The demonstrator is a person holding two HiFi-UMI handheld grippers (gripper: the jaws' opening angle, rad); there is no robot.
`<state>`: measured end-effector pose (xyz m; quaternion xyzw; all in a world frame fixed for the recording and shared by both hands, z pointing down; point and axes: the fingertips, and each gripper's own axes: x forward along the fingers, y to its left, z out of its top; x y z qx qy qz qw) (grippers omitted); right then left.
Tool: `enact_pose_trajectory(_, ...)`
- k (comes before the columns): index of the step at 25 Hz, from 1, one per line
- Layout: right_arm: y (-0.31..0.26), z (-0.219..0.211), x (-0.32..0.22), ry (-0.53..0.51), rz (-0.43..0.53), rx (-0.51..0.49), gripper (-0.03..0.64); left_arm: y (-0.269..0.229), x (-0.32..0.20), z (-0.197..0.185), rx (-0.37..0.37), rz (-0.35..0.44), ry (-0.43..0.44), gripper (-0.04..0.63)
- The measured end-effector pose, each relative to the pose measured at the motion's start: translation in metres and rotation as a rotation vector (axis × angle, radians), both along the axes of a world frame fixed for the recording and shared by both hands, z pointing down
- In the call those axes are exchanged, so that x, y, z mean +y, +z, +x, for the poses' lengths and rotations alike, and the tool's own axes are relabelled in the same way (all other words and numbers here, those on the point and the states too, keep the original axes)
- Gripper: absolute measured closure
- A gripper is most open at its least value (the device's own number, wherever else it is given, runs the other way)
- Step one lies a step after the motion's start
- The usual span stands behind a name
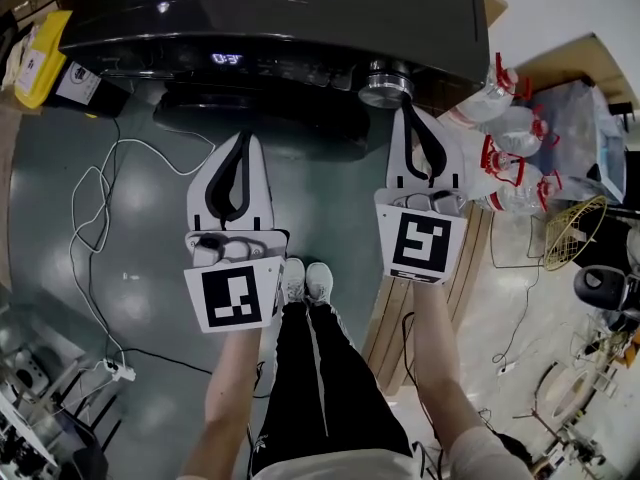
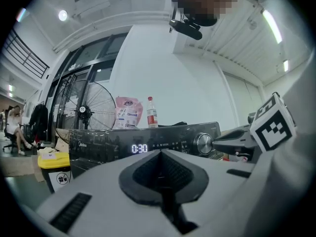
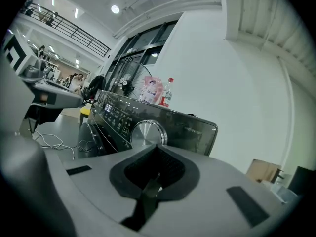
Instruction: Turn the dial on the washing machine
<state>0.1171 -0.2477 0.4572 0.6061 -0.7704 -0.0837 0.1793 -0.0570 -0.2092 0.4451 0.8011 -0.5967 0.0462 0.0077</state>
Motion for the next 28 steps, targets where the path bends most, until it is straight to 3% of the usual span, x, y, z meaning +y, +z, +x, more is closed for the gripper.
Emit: enact_pose_trajectory(28, 0.013, -0.007, 0.001, -0.011, -0.001, 0.040, 0.614, 0.006, 0.001, -0.019, -0.009, 0.003, -0.029, 0.597)
